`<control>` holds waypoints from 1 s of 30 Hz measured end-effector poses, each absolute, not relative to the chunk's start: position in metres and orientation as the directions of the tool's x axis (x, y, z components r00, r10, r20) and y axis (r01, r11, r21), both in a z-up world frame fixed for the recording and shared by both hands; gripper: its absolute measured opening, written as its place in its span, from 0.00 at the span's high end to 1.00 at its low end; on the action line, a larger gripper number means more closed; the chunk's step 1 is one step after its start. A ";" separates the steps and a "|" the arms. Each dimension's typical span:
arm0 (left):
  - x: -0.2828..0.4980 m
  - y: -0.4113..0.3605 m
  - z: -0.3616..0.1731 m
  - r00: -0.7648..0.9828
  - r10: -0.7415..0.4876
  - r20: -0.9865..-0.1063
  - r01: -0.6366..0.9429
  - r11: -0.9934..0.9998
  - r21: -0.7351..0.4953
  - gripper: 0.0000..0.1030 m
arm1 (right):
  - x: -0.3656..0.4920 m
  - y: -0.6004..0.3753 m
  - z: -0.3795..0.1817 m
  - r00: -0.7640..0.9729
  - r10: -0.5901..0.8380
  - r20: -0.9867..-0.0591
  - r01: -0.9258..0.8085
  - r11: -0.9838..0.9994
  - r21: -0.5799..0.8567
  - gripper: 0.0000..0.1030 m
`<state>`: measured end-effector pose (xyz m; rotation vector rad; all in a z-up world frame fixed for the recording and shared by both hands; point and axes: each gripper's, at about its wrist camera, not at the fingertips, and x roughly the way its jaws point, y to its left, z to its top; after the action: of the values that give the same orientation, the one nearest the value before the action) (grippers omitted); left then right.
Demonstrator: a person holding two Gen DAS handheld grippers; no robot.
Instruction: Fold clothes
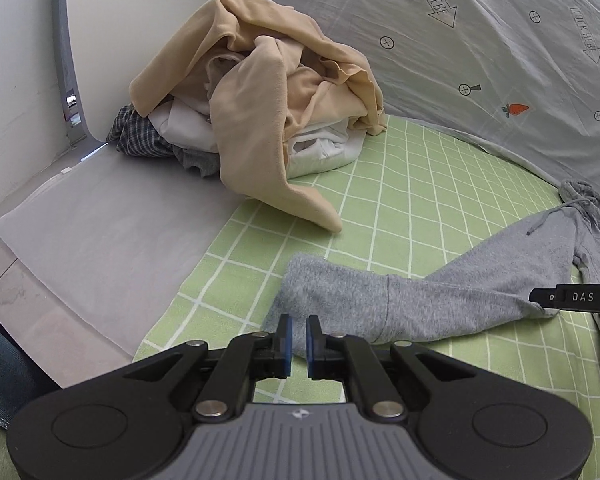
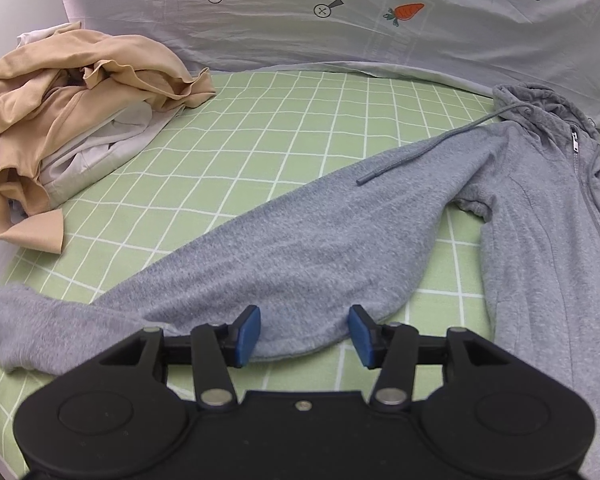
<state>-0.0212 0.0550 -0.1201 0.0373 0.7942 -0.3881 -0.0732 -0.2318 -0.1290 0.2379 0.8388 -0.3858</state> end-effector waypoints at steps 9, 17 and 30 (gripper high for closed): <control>-0.017 0.041 -0.126 0.554 -0.376 -0.743 0.416 0.898 -0.144 0.83 | -0.049 -0.208 -0.122 0.666 -0.104 -0.739 0.321 0.934 0.158 0.69; -0.021 0.015 -0.143 0.494 -0.403 -0.770 0.457 0.874 -0.165 0.83 | -0.053 -0.196 -0.132 0.652 0.031 -0.757 0.271 0.924 0.271 0.87; 0.012 0.010 -0.135 0.574 -0.341 -0.744 0.361 0.921 -0.144 0.83 | -0.073 -0.201 -0.135 0.647 0.082 -0.758 0.281 0.899 0.337 0.86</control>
<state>0.0121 0.0102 -0.1349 0.0250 0.8662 -0.4116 -0.0733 -0.2009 -0.1347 0.4539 0.8671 -0.1172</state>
